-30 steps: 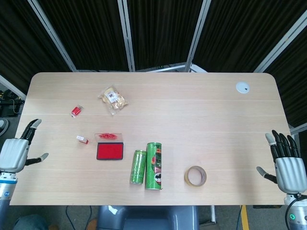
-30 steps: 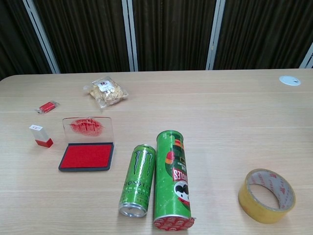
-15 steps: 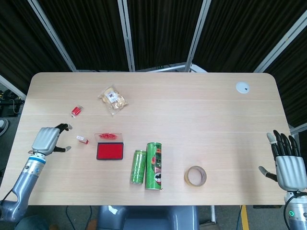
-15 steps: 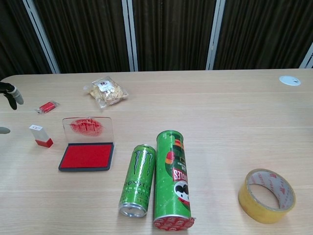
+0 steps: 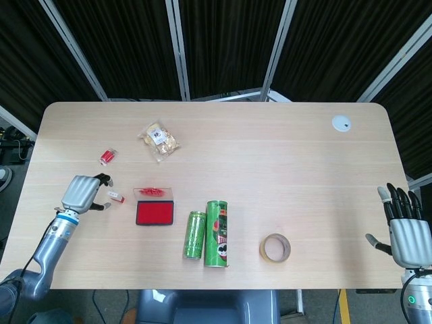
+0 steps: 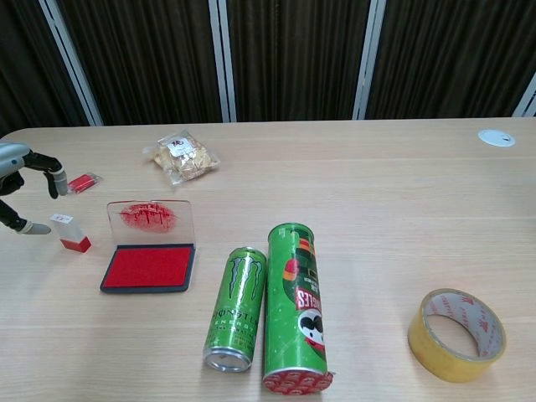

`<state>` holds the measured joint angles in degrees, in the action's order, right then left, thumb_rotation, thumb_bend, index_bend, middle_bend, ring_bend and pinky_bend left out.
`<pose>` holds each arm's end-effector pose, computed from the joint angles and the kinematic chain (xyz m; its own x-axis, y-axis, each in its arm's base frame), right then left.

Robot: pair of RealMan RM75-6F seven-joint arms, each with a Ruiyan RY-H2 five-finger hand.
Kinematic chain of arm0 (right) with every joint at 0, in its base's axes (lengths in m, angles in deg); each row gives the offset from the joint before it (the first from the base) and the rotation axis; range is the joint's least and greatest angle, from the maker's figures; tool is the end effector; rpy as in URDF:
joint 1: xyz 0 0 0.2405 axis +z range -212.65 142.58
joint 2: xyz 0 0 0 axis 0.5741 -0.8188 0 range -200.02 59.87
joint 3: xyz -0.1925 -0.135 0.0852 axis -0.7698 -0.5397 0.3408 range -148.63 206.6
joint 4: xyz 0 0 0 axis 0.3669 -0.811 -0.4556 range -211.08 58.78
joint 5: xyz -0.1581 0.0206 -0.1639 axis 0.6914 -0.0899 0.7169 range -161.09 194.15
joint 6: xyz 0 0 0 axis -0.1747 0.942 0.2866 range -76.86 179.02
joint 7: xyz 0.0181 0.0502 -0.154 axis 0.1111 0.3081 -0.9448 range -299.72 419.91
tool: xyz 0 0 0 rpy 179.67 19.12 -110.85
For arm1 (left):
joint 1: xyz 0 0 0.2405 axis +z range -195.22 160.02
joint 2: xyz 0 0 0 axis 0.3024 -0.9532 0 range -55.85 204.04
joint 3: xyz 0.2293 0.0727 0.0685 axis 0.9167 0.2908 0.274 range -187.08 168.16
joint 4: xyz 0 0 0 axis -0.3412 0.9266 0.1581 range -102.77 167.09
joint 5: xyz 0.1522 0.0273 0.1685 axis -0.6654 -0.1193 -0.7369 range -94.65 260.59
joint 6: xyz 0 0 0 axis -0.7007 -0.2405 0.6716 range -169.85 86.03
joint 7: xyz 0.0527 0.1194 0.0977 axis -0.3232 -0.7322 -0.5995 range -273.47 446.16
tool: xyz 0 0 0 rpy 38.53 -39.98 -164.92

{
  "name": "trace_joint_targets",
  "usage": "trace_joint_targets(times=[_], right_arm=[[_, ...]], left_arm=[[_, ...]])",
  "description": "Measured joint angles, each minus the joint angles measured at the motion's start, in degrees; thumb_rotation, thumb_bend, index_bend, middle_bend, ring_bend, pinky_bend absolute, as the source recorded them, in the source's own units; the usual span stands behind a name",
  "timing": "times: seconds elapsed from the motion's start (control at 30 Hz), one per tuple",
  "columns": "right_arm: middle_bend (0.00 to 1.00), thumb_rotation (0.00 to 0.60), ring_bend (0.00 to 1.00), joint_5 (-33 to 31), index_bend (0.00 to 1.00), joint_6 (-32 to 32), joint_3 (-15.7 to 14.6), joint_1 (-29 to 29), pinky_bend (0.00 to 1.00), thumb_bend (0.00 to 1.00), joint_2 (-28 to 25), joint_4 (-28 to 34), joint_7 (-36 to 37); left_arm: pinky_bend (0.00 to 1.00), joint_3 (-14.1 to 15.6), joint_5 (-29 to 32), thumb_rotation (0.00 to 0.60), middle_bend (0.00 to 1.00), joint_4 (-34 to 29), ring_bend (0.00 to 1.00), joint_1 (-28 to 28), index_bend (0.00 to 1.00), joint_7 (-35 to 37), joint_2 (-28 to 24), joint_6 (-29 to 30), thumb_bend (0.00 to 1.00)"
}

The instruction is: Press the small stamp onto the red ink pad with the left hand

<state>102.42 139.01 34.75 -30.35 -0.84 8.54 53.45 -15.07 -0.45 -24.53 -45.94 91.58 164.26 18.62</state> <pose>-0.3250 -0.2122 0.1400 0.5313 0.0980 0.8415 -0.8464 0.0184 0.5322 -0.3027 0.3503 0.0051 0.4965 0.1813 0.8489 0.8604 -0.2319 -0.4538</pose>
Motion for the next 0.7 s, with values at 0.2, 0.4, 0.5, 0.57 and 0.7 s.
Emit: trace_joint_targets(times=[0.2,0.4,0.5,0.57,0.7], right_arm=[[0.00,0.600,0.00,-0.44,0.00,-0.22,0.18,0.08,0.00,0.00,0.14,-0.40,0.14],[0.00,0.600,0.00,-1.30,0.00,-0.55,0.53,0.11,0.00,0.00,0.18,-0.85,0.74],[0.00,0.600,0.00,-1.49,0.00,-0.74,0.57,0.16,0.00,0.00,0.19,-1.02,0.79],[0.00,0.600,0.00,-1.58,0.00,-0.84,0.59,0.19,0.00,0.00,0.21,-1.10,0.80],[0.00,0.600,0.00,-1.78,0.00,-1.05,0.63,0.25,0.00,0.00,0.20,-1.18,0.90]], left_arm=[[0.99,0.41,0.15,0.600,0.42,3.40,0.93,-1.11,0.43,-0.41,2.47,-1.04,0.20],[0.99,1.01,0.20,0.600,0.42,6.22,0.92,-1.76,0.44,-1.40,4.34,-1.63,0.21],[0.99,1.36,0.10,0.600,0.42,7.52,0.92,-1.85,0.44,-1.51,4.95,-1.62,0.22],[0.99,1.61,0.00,0.600,0.42,8.19,0.92,-1.85,0.44,-1.11,5.12,-1.60,0.23],[0.99,2.30,-0.61,0.600,0.42,9.59,0.92,-1.81,0.45,-0.36,5.19,-1.26,0.23]])
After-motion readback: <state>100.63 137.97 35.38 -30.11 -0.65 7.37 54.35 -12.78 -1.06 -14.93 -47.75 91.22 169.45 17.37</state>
